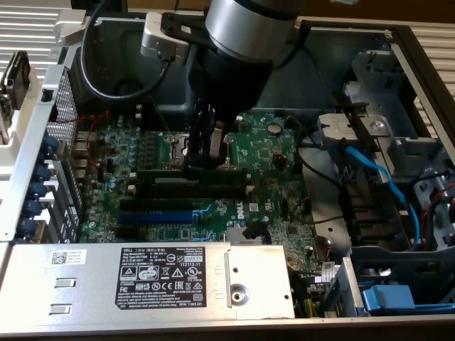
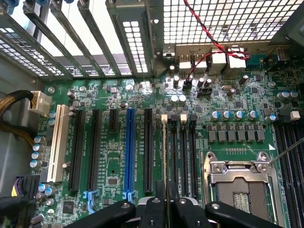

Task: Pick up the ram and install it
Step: 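Insert the ram into the slot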

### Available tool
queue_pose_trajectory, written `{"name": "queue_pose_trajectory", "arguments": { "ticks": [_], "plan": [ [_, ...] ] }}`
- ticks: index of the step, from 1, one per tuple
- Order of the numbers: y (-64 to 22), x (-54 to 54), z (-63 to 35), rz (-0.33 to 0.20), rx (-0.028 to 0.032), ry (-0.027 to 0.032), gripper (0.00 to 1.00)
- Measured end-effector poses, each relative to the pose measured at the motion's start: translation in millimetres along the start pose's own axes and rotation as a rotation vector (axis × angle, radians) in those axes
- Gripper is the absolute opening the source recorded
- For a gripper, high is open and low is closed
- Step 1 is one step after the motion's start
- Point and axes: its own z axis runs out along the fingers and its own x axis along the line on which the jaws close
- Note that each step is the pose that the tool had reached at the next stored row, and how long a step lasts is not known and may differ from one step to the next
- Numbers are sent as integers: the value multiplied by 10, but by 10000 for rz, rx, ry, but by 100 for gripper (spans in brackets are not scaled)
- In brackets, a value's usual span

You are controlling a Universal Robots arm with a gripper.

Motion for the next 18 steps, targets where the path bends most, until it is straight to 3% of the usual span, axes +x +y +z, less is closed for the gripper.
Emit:
{"name": "queue_pose_trajectory", "arguments": {
  "ticks": [18],
  "plan": [
    [1,-6,25,72,-7,-18,13]
  ]
}}
